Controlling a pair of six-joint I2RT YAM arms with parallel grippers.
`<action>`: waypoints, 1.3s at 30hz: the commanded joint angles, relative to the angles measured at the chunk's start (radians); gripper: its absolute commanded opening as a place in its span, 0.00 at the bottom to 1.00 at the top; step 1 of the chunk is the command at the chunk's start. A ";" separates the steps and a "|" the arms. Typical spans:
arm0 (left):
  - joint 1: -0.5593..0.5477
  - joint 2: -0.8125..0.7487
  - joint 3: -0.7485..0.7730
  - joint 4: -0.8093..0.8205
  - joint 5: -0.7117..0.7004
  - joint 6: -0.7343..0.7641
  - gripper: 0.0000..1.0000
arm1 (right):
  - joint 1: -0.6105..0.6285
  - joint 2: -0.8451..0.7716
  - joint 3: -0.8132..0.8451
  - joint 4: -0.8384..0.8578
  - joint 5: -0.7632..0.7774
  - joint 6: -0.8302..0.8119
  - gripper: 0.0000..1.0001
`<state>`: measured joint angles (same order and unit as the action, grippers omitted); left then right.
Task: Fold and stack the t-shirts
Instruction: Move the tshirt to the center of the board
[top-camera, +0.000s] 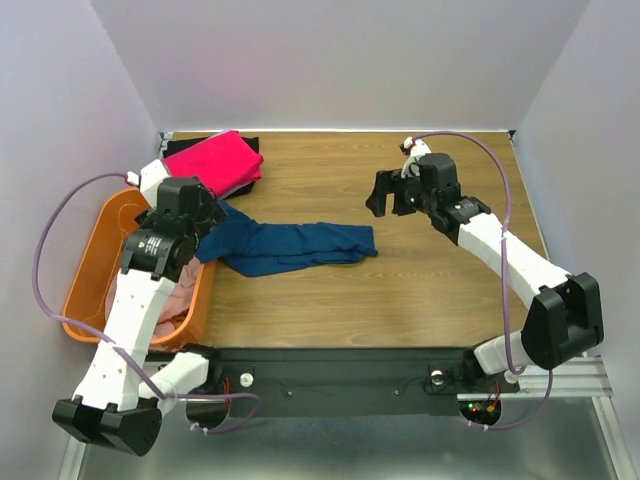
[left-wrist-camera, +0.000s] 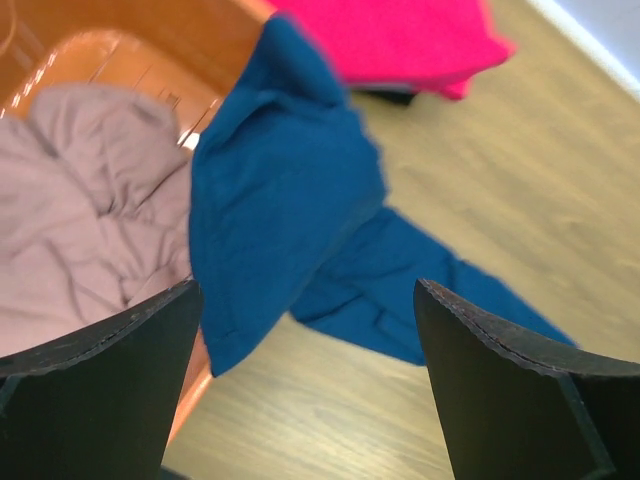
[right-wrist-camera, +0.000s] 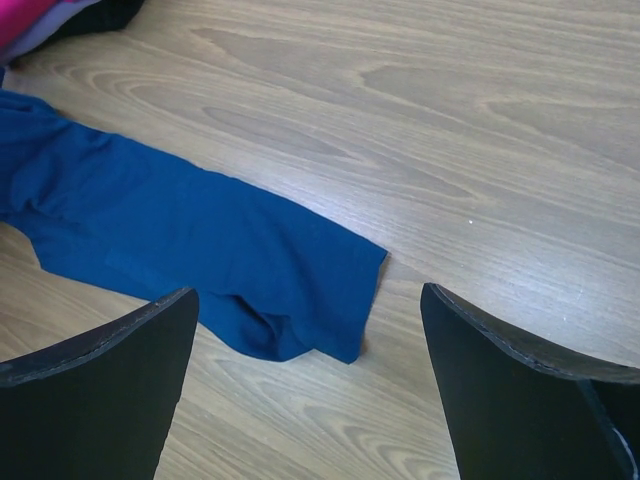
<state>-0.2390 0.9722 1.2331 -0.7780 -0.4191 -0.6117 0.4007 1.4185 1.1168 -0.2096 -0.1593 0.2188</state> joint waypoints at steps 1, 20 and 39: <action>0.024 -0.029 -0.081 -0.001 -0.058 -0.062 0.99 | 0.007 -0.023 0.041 0.019 -0.035 -0.012 0.98; 0.081 -0.069 -0.334 0.192 -0.047 -0.048 0.93 | 0.007 -0.049 0.032 0.006 -0.023 -0.029 0.98; 0.107 -0.081 -0.201 0.440 0.086 0.067 0.00 | 0.007 -0.064 0.028 -0.016 -0.003 -0.033 0.98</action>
<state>-0.1356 0.8970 0.9108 -0.4717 -0.3588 -0.6056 0.4007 1.3914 1.1168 -0.2333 -0.1787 0.1898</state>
